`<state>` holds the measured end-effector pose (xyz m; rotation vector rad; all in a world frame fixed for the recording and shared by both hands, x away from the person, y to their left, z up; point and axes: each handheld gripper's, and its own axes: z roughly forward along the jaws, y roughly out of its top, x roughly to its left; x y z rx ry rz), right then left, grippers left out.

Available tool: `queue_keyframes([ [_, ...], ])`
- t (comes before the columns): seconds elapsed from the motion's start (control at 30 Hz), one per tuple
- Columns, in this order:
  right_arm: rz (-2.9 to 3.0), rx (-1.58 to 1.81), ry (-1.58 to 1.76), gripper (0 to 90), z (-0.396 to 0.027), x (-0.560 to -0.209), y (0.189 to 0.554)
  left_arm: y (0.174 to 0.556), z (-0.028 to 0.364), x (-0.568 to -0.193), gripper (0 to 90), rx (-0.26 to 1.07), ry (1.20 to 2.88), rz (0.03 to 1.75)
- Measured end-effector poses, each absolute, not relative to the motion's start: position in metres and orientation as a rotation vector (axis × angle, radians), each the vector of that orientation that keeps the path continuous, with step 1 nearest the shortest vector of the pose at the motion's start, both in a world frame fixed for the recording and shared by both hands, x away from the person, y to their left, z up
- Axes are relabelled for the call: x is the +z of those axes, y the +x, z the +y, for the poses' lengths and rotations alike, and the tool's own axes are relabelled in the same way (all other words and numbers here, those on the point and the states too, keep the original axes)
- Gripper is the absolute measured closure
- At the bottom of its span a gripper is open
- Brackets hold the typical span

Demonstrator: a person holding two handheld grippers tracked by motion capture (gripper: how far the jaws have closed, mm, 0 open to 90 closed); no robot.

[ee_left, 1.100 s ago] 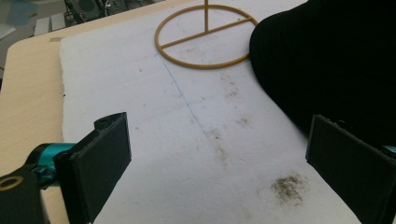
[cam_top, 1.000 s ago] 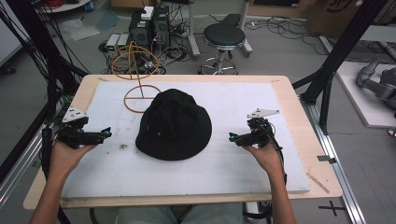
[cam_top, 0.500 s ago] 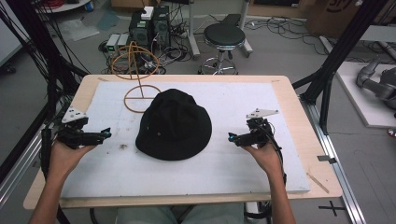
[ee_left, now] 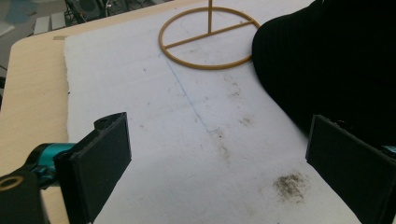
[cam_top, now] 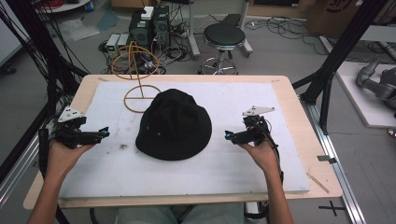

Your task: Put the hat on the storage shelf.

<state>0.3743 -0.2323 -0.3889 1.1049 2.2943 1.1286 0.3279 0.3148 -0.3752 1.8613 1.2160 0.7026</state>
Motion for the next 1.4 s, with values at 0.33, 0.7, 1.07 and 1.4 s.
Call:
queue_keyframes([
  [0.33,2.296,1.183,1.013,3.9,-0.202,-0.355,0.387,0.327,0.314,-0.373,7.1,0.704,1.86,1.207],
  [0.7,2.287,1.332,0.902,7.2,-0.145,-0.329,0.402,0.326,0.31,-0.373,7.1,0.702,1.871,1.197],
  [1.07,2.257,1.447,0.757,14.6,-0.099,-0.327,0.404,0.324,0.31,-0.371,7.1,0.703,1.868,1.189],
  [1.4,2.253,1.497,0.76,19.9,-0.079,-0.331,0.412,0.32,0.311,-0.37,7.1,0.707,1.861,1.18],
])
